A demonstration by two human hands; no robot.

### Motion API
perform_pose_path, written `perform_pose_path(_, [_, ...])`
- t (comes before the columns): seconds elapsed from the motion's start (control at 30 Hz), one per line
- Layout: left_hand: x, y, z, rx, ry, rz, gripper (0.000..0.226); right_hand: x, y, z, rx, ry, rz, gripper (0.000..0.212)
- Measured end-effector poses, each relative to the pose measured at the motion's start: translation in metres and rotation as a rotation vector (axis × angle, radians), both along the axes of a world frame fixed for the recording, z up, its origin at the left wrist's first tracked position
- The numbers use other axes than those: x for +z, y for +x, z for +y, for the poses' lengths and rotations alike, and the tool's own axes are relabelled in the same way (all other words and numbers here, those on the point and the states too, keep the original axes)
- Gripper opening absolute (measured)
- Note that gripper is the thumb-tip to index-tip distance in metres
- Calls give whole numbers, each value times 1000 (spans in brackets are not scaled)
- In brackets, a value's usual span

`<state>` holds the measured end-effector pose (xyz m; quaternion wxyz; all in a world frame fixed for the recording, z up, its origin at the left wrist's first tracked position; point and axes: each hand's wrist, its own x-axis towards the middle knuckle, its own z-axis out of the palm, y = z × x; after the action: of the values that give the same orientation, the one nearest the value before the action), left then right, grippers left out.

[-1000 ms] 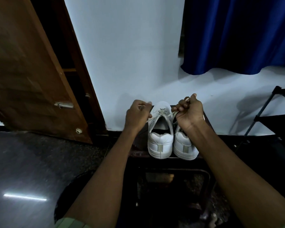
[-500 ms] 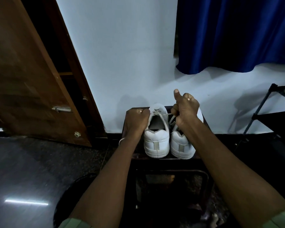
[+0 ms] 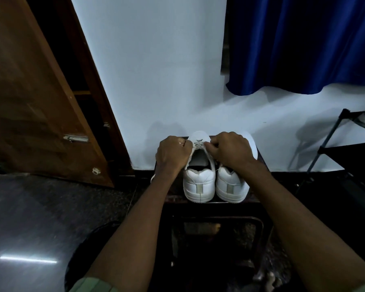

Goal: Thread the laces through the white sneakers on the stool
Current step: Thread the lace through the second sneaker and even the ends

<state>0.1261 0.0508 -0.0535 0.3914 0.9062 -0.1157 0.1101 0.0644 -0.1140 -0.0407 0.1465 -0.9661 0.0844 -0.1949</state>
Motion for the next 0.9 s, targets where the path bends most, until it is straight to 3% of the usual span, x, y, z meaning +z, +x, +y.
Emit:
perform_pose_path(0.17, [1, 1, 2, -52, 72, -100, 51, -5, 5, -3, 44, 20, -45, 49])
perform_pose_path(0.5, [1, 1, -3, 1, 77, -134, 44, -8, 6, -12, 21, -16, -100, 48])
perform_pose_path(0.7, [-10, 14, 18, -122, 57, -44, 53, -9, 4, -15, 152, 34, -78, 53])
perform_pose_path(0.9, [9, 13, 20, -307, -137, 74, 55, 19, -4, -14, 227, 528, -143, 49])
